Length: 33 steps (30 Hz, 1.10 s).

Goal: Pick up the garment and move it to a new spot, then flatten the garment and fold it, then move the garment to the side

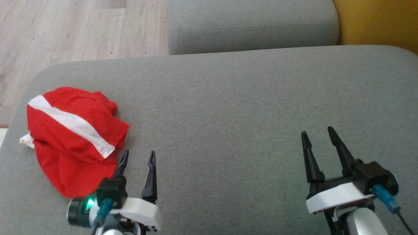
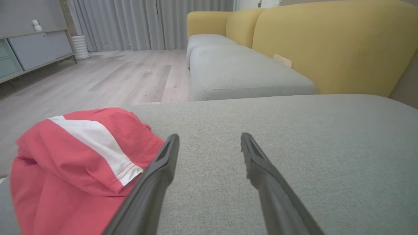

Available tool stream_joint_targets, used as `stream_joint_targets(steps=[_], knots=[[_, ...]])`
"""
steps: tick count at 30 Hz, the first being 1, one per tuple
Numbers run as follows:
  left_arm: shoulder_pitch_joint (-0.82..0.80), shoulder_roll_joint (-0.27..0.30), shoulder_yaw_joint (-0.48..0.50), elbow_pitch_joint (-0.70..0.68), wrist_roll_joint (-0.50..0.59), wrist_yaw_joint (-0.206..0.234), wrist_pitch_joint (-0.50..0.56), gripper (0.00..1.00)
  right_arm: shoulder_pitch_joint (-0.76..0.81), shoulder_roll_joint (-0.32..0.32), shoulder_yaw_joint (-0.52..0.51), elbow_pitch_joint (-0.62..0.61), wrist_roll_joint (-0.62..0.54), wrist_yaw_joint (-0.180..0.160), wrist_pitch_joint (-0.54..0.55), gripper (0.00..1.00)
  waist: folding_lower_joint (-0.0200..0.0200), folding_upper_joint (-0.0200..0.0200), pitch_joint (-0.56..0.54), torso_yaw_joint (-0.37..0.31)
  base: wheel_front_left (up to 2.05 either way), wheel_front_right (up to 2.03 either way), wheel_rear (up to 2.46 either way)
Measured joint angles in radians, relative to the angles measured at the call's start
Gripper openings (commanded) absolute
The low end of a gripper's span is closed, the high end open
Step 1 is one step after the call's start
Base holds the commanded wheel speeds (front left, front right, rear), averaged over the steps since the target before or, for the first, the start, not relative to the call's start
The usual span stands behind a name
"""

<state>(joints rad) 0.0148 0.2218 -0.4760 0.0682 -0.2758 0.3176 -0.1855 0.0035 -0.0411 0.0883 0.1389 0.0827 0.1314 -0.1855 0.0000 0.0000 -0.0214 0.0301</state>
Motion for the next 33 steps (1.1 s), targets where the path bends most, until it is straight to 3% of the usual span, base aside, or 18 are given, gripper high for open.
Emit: stream_joint_targets(steps=[7, 14, 17, 26, 33], knots=[[-0.002, 0.006, -0.027, -0.038, 0.038, 0.03, -0.02, 1.0, 0.005, 0.0, 0.004, -0.007, -0.034, 0.0, -0.019, 1.0, 0.0, 0.0, -0.002, 0.001, 0.0, 0.0, 0.0], [0.002, -0.023, 0.03, -0.08, 0.037, 0.008, -0.039, 1.0, 0.008, -0.001, -0.012, -0.012, 0.081, 0.0, -0.035, 1.0, 0.0, 0.0, -0.005, 0.003, 0.0, 0.0, 0.0], [0.011, -0.05, 0.072, -0.093, 0.043, -0.031, -0.048, 1.0, 0.008, -0.001, -0.013, 0.007, 0.165, 0.0, -0.045, 1.0, 0.0, 0.0, -0.008, 0.004, 0.0, 0.0, 0.0], [0.077, -0.115, 0.147, -0.044, 0.129, -0.162, -0.064, 1.0, 0.009, -0.001, 0.015, 0.078, 0.136, 0.0, -0.064, 1.0, 0.0, 0.0, -0.015, 0.004, 0.0, 0.0, 0.0], [0.077, -0.146, 0.203, -0.03, 0.16, -0.214, -0.064, 1.0, 0.009, -0.001, 0.017, 0.097, 0.137, 0.0, -0.064, 1.0, 0.0, 0.0, -0.014, 0.008, 0.0, 0.0, 0.0]])
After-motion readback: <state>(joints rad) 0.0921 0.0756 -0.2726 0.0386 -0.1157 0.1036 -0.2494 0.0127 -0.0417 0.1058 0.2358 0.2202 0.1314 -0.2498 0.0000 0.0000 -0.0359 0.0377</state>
